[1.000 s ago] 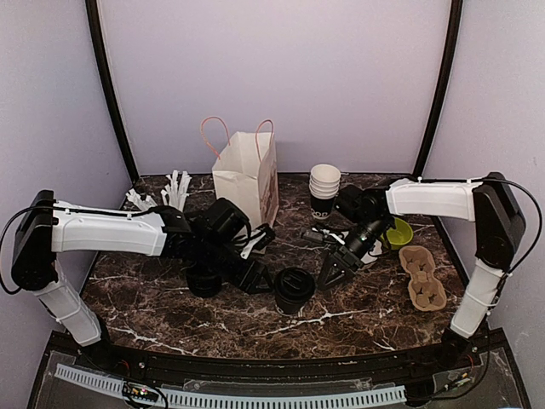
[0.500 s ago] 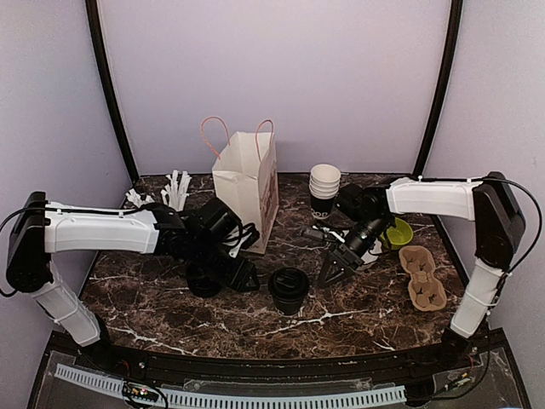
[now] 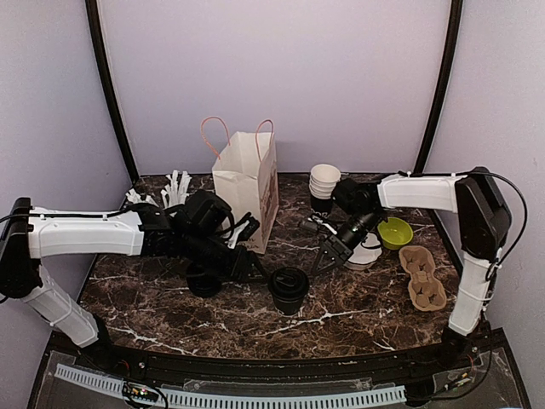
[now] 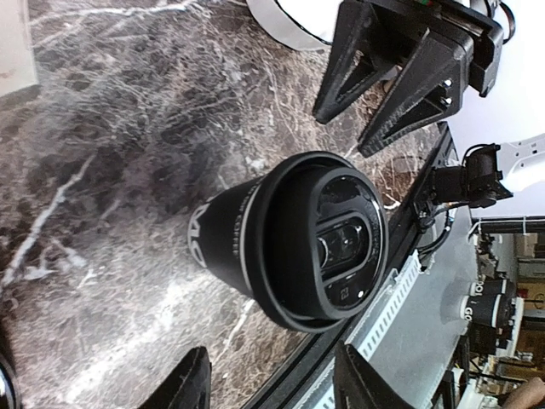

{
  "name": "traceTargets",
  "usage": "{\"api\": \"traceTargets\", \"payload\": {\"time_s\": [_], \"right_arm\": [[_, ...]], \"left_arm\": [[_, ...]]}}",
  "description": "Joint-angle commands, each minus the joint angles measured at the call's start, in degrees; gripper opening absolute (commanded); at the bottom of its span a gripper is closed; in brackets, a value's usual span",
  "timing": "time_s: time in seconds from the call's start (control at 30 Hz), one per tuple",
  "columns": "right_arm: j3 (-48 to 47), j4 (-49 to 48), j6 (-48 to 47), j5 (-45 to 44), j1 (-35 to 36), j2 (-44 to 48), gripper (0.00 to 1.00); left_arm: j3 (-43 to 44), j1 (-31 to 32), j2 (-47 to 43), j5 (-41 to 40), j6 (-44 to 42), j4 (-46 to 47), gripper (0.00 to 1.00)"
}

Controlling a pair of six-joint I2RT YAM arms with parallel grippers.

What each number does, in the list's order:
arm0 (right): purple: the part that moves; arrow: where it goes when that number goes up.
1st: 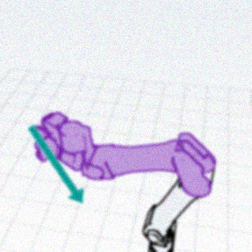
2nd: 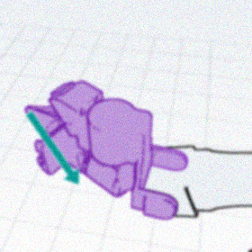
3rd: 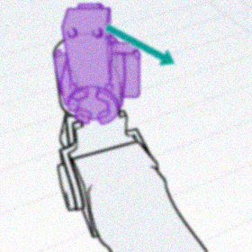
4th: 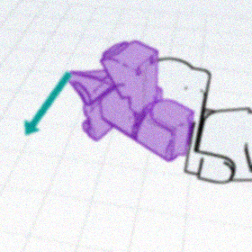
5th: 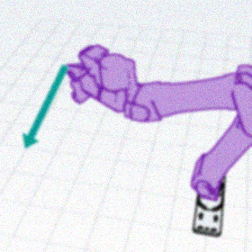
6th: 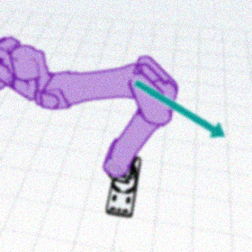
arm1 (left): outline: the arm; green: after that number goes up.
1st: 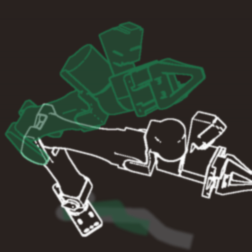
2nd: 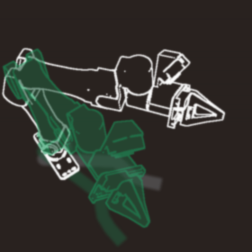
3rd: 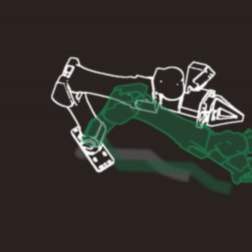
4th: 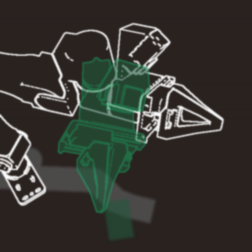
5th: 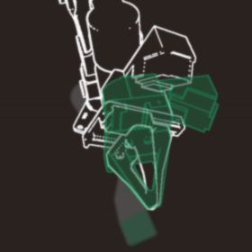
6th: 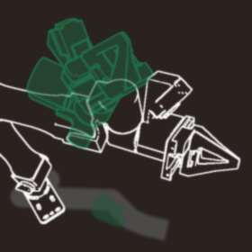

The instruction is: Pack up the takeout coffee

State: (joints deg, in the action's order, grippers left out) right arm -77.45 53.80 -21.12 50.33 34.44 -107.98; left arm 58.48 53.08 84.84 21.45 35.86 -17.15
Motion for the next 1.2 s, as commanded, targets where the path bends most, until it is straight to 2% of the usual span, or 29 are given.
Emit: {"api": "traceTargets", "payload": {"time_s": [0.0, 0.53, 0.87, 1.0, 1.17], "right_arm": [[-1.8, 0.0, 0.6, 2.3, -0.1, -1.4, 0.37], [-2.7, 1.8, -1.1, 6.6, 1.1, -4.1, 0.41], [-3.0, 1.1, 0.1, 5.4, 3.0, -6.0, 0.41], [-2.5, -0.6, 3.0, 1.6, 3.8, -6.7, 0.41], [0.4, -4.5, 8.7, -12.2, 4.1, -8.7, 0.39]], "left_arm": [[-1.3, -0.1, 1.8, 4.5, 2.4, 5.4, 0.50], [-1.2, -0.9, 4.9, 4.7, 1.6, 4.9, 0.42], [-1.2, -1.7, 8.0, 2.6, 1.2, 2.1, 0.40], [-0.9, -2.0, 10.7, -0.4, 0.8, -2.3, 0.39], [-2.4, -2.3, 13.9, -3.1, 0.4, -6.2, 0.37]]}}
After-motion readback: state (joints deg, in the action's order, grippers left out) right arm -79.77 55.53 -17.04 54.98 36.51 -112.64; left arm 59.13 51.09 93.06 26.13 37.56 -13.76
